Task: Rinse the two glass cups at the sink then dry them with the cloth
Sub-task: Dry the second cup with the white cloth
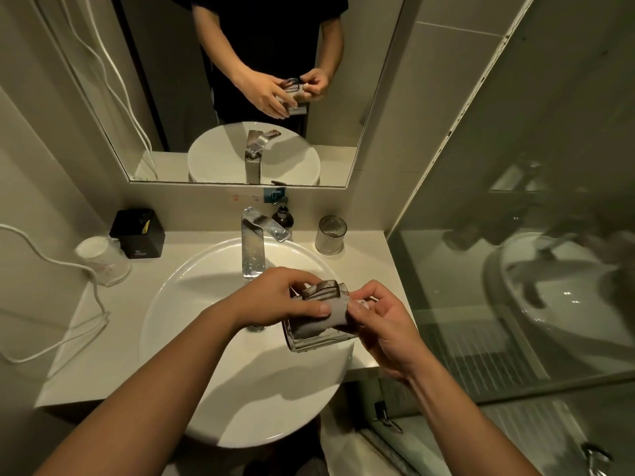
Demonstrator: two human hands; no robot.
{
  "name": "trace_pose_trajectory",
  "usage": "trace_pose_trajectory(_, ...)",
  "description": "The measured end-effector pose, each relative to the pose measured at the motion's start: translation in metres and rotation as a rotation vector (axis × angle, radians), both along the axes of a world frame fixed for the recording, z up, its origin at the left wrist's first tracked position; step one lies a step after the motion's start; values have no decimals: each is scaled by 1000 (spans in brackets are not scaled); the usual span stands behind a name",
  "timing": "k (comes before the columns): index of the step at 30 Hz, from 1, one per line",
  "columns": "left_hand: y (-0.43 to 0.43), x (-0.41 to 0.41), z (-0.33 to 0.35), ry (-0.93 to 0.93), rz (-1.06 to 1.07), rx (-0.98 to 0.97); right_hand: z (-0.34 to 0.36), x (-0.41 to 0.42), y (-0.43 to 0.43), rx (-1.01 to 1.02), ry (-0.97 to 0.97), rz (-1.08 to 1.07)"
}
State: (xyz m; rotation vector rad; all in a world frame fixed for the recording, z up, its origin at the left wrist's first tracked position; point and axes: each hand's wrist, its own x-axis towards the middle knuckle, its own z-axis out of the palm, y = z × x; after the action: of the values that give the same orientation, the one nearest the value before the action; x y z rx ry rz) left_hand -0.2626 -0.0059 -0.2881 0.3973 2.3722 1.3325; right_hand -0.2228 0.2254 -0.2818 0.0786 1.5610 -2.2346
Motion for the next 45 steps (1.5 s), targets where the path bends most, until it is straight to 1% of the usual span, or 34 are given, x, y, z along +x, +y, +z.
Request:
trace_pose_trajectory(3, -4, -1, -2, -51, 28, 7, 1, 1, 1, 21, 7, 34)
trace_pose_trajectory(5, -3, -2, -4, -81, 73, -10, -2, 1, -1, 39, -8, -2)
trace_pose_trajectory(6, 0, -2, -5, -70, 102, -39, -4, 0, -2, 49, -14, -34)
trace_pose_trajectory(7, 5, 0, -6, -21, 146, -79, -7, -1, -3, 53, -23, -69)
trace_pose_trajectory(8, 10, 4, -8, 81, 205, -126, -9, -2, -4, 52, -32, -105)
trace_pose_trajectory(10, 18, 13, -7, 396, 274, -201, -12, -5, -5, 46, -50, -169)
trace_pose_trajectory(11, 20, 18, -6, 531, 230, -221, -13, -6, -6, 44, -58, -193)
trace_pose_trajectory(12, 21, 22, -7, 625, 144, -253, -12, -8, -6, 40, -66, -211)
trace_pose_trajectory(14, 21, 28, -12, 742, -38, -380, -12, -9, -7, 22, -87, -234)
trace_pose_trajectory(16, 24, 29, -18, 794, -105, -499, -12, -9, -8, -4, -109, -250)
trace_pose_trajectory(19, 25, 29, -21, 815, -87, -530, -10, -8, -10, -45, -148, -261)
trace_pose_trajectory(21, 25, 28, -19, 818, -63, -496, -8, -8, -10, -65, -154, -259)
trace_pose_trajectory(23, 24, 26, -17, 769, -55, -460, -7, -7, -9, -52, -142, -241)
trace_pose_trajectory(27, 21, 18, -13, 589, -52, -400, -4, -4, -6, 15, -103, -192)
trace_pose_trajectory(34, 7, 4, -4, 206, -56, -137, 0, 2, -4, 40, -54, -116)
trace_pose_trajectory(37, 3, 2, -4, 120, -59, -84, 1, 4, -7, 56, -46, -94)
trace_pose_trajectory(39, 4, 5, -5, 146, -39, -122, -1, 3, -7, 66, -59, -125)
trace_pose_trajectory(40, 7, 7, -6, 217, -22, -175, -3, 2, -7, 59, -69, -153)
trace_pose_trajectory(43, 18, 21, -8, 544, -14, -295, -7, -3, -5, -10, -120, -236)
trace_pose_trajectory(45, 23, 27, -11, 654, -78, -360, -8, -4, -4, -23, -146, -255)
